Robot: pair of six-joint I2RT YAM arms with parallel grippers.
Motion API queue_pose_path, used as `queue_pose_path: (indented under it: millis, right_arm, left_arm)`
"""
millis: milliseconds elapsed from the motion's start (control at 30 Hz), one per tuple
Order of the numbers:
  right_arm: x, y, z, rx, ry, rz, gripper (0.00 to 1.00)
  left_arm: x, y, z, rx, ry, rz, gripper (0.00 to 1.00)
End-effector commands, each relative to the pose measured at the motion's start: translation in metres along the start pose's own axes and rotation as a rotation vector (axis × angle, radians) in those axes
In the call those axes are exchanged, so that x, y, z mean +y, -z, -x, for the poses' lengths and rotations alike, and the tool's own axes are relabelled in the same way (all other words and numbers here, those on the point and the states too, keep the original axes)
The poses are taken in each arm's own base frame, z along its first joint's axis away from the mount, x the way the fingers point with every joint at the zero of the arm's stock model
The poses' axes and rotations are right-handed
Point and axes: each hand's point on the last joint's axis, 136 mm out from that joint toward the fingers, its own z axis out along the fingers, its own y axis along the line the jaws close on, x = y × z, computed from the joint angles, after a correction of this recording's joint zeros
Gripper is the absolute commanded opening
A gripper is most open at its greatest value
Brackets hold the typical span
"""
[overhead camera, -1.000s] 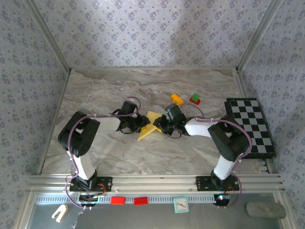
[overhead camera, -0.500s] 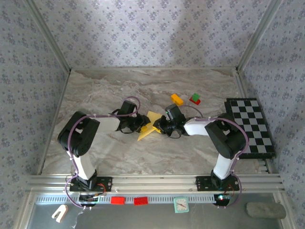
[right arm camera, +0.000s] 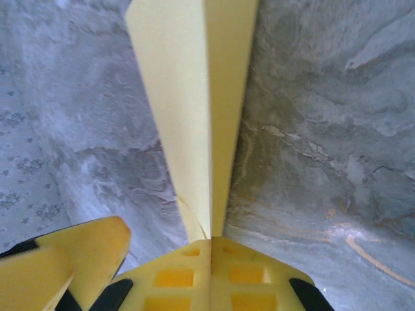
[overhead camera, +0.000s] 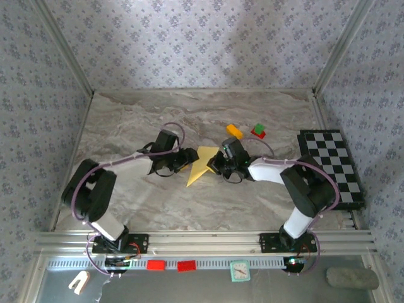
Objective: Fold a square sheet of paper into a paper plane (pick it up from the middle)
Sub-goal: Fold the wing for the fifth time at the center of the table.
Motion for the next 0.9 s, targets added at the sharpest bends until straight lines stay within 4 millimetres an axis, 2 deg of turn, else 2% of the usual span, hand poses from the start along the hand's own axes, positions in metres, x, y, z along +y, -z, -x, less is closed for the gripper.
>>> queue_pose_path:
  millis: [0,200,433,600,767,867]
  right_arm:
    - [-0.009,0.016,0.011,-0.078,0.008,-0.054,0.00]
    - [-0.012,0.028,0.017,-0.109,-0.041,-0.068,0.00]
    - [-0.012,0.032,0.020,-0.109,-0.103,-0.070,0.00]
    - [-0.010,0.033,0.021,-0.095,-0.155,-0.070,0.00]
    - [-0.008,0.034,0.023,-0.088,-0.204,-0.066,0.00]
    - [-0.009,0.035,0.024,-0.087,-0.220,-0.073,0.00]
  left_arm:
    - [0.004,0.012,-0.007,-0.057,-0.239,0.066,0.71]
    - [-0.007,0.017,-0.017,-0.155,-0.503,0.028,0.82]
    - [-0.018,0.011,-0.034,-0.221,-0.858,0.088,0.83]
    - [-0.024,-0.003,-0.039,-0.227,-1.003,0.125,0.78]
    - [-0.036,-0.019,-0.054,-0.250,-1.157,0.067,0.70]
    - [-0.038,-0.027,-0.055,-0.252,-1.192,0.058,0.65]
